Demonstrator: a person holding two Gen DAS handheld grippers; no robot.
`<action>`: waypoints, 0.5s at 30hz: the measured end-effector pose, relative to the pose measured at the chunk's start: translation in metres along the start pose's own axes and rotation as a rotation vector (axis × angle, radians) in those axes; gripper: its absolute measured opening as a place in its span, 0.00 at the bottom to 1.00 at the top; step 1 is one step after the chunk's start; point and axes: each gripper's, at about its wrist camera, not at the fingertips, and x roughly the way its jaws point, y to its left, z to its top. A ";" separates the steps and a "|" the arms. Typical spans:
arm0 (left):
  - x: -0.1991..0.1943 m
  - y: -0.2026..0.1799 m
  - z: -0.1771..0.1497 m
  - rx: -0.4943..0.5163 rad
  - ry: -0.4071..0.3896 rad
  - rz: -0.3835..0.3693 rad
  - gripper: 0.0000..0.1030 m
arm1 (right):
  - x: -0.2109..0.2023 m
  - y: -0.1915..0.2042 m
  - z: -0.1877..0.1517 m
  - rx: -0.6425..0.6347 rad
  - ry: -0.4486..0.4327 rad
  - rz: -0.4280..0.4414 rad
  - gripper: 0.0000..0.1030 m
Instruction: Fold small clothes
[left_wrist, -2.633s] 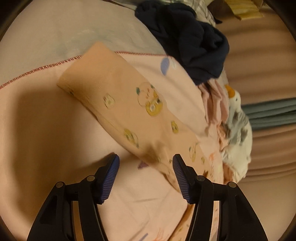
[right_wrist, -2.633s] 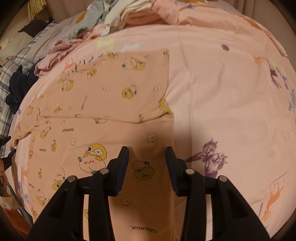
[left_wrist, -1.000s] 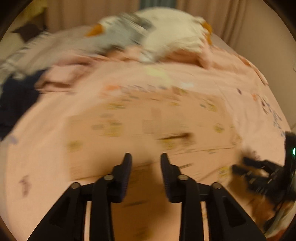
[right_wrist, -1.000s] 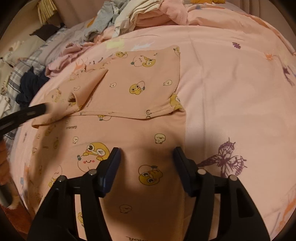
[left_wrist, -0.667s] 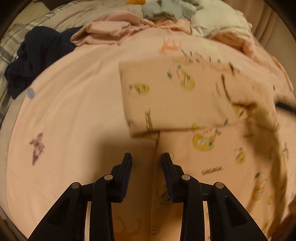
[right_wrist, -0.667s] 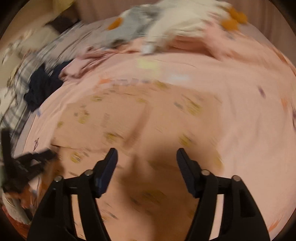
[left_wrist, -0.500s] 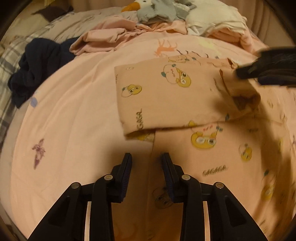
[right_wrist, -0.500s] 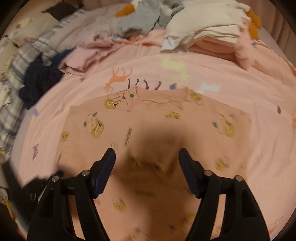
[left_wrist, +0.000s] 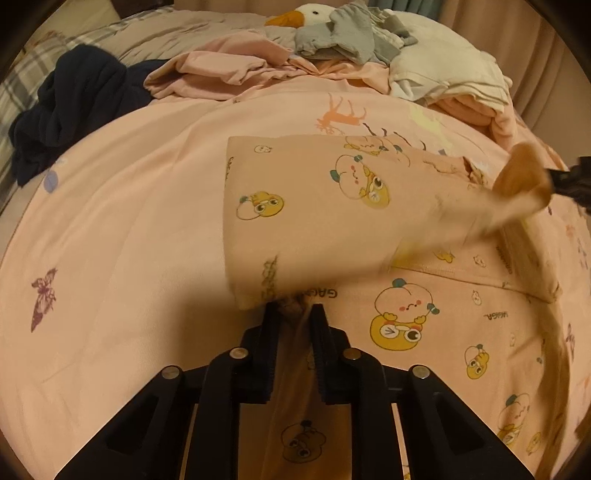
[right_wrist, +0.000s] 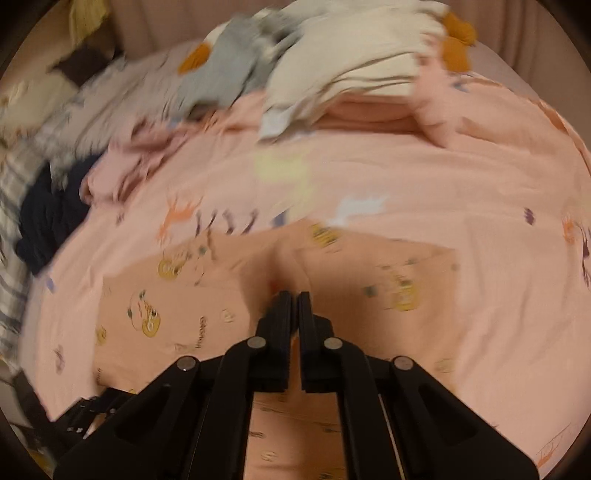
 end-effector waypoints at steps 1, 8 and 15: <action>0.000 -0.003 0.001 0.002 0.004 0.011 0.14 | -0.002 -0.012 0.001 0.020 -0.009 -0.003 0.03; 0.004 -0.020 -0.005 0.102 -0.045 0.120 0.13 | 0.015 -0.090 -0.044 0.139 0.067 -0.033 0.06; 0.001 -0.011 0.001 0.041 -0.026 0.099 0.12 | 0.010 -0.143 -0.064 0.290 0.081 -0.067 0.09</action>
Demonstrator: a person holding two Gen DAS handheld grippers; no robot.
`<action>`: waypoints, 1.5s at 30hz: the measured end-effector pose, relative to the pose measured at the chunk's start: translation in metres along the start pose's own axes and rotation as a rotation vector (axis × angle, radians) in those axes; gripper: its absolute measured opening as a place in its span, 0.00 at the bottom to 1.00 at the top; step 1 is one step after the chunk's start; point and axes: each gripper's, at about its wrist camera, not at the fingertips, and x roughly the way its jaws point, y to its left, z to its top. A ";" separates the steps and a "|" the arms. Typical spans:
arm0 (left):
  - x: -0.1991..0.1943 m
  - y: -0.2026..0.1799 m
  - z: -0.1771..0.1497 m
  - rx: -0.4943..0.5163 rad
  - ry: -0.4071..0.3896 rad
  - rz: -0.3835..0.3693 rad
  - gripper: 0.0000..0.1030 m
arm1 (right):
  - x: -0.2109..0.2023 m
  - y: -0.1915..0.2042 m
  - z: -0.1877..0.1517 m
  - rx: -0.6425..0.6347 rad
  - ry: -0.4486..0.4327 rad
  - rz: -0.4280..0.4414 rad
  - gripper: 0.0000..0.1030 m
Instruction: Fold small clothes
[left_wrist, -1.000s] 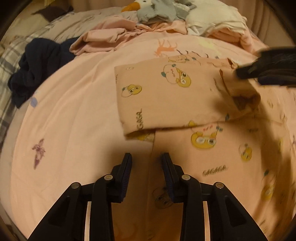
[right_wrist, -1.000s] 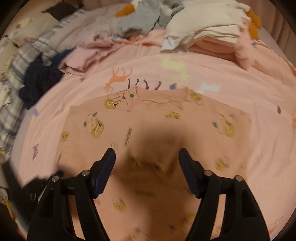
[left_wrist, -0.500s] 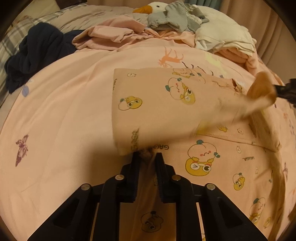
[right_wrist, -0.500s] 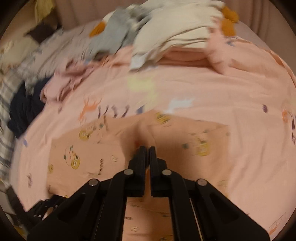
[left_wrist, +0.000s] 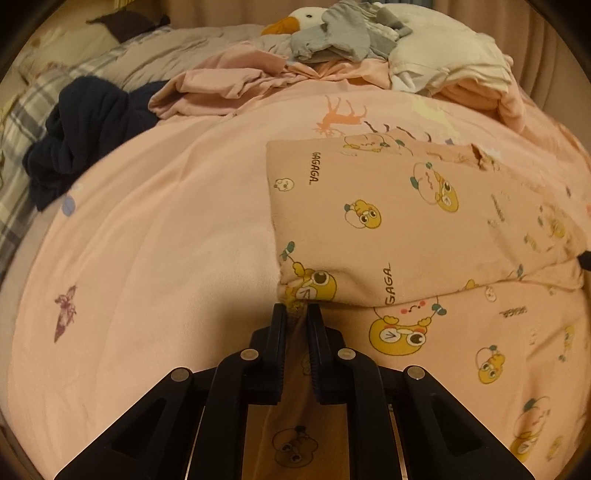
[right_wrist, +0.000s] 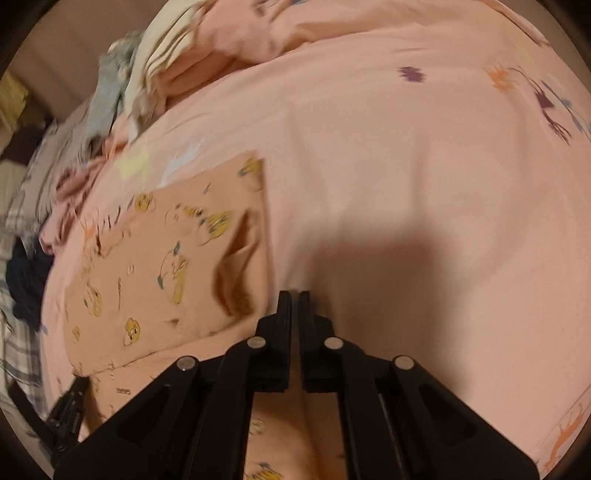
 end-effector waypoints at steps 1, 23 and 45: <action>0.000 0.003 0.001 -0.016 0.002 -0.006 0.12 | -0.009 0.003 0.003 -0.020 -0.029 -0.009 0.09; -0.034 0.054 -0.011 -0.084 0.006 -0.032 0.13 | -0.006 0.036 -0.026 -0.225 0.052 0.039 0.02; -0.009 0.023 -0.020 -0.113 0.061 -0.252 0.09 | 0.002 0.064 -0.089 -0.332 0.088 0.197 0.05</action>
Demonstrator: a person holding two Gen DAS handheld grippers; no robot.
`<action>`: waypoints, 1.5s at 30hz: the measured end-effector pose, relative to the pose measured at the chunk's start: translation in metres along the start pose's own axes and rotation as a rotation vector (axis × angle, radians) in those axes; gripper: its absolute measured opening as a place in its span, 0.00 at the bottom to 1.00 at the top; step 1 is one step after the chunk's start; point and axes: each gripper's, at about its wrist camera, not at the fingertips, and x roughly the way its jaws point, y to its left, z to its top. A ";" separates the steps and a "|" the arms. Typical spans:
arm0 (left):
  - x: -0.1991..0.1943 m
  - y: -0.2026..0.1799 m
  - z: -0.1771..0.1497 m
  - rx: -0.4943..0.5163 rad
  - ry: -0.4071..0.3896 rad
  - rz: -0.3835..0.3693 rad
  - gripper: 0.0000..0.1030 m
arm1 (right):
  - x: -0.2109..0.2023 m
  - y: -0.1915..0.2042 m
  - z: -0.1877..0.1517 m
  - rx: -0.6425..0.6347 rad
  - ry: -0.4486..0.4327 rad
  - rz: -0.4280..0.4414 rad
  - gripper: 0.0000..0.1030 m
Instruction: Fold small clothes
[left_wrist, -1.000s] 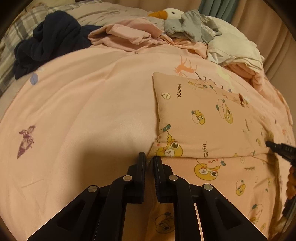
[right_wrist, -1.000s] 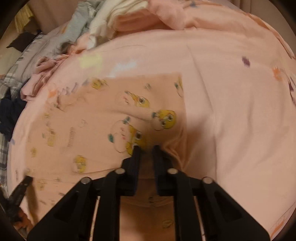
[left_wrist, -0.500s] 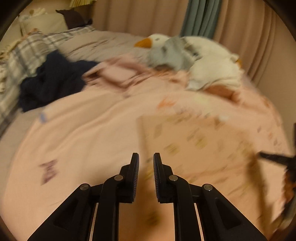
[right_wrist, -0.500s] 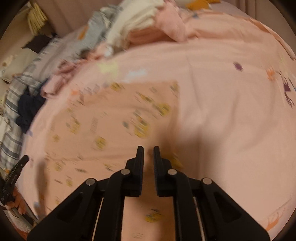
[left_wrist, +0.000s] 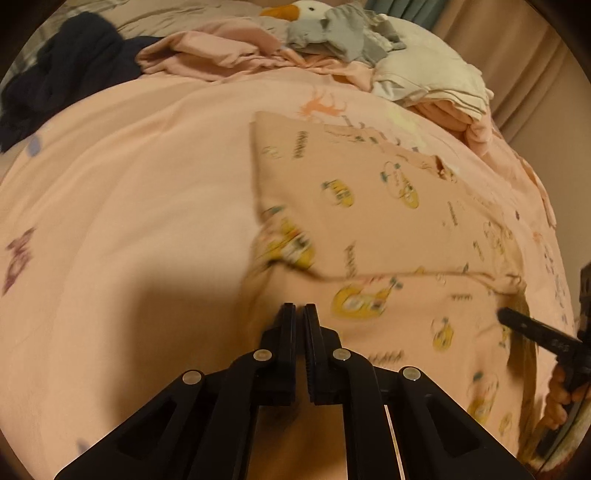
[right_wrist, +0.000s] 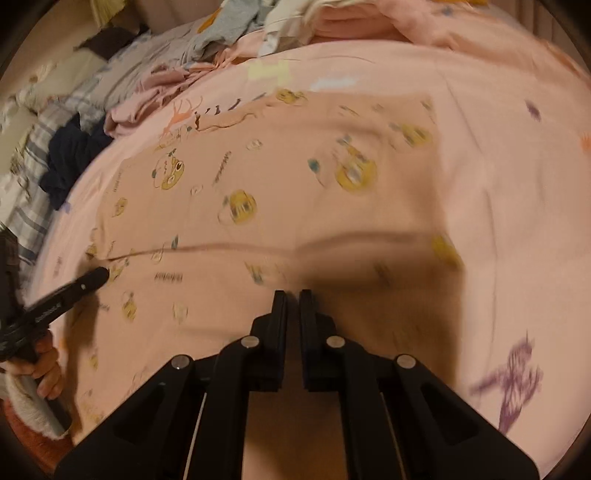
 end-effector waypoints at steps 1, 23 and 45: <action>-0.009 0.004 -0.002 -0.016 0.011 -0.008 0.09 | -0.007 -0.005 -0.005 0.030 0.014 0.026 0.06; -0.103 0.061 -0.171 -0.388 0.218 -0.453 0.70 | -0.129 -0.078 -0.206 0.485 -0.021 0.201 0.78; -0.084 0.017 -0.199 -0.498 0.122 -0.624 0.70 | -0.090 -0.023 -0.218 0.579 -0.094 0.410 0.78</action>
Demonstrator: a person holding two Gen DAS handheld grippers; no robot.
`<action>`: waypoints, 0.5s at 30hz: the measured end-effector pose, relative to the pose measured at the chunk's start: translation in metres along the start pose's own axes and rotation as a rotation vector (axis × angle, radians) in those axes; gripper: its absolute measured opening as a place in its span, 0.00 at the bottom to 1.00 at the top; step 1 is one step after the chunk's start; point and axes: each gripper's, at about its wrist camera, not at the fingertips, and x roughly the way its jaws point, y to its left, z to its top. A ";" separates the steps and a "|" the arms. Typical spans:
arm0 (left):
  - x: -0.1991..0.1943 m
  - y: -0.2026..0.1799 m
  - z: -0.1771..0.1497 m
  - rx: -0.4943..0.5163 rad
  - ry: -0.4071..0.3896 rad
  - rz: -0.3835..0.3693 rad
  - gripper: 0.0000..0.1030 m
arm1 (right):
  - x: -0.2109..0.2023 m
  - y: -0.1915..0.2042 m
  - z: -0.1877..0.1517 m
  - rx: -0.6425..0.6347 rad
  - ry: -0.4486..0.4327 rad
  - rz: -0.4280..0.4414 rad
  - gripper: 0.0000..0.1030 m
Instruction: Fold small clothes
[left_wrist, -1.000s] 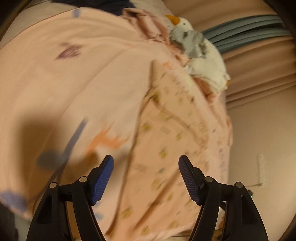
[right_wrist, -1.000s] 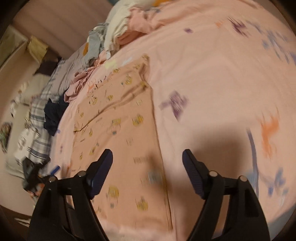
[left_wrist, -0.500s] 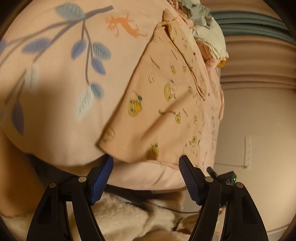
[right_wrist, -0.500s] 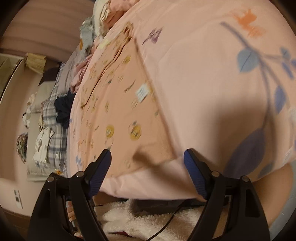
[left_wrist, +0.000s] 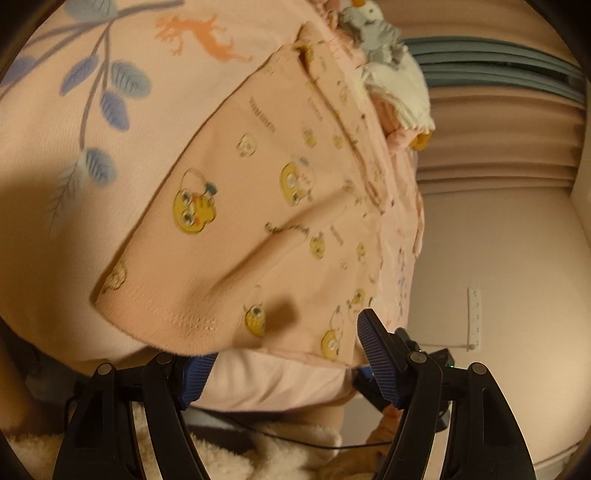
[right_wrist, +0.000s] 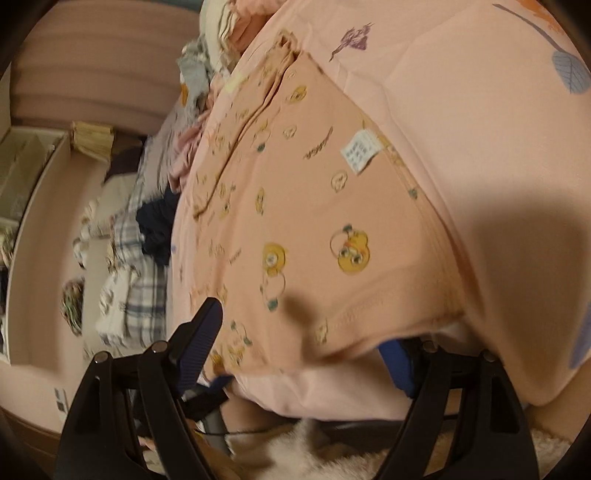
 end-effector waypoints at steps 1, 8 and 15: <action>-0.002 -0.001 0.000 0.014 -0.019 0.004 0.70 | -0.002 -0.002 0.001 0.005 -0.003 0.006 0.76; -0.002 -0.003 0.012 0.055 -0.124 0.101 0.69 | -0.008 -0.010 0.007 0.015 -0.022 -0.002 0.66; 0.015 -0.014 0.012 0.111 -0.158 0.167 0.46 | 0.000 0.001 0.008 -0.043 -0.080 -0.060 0.62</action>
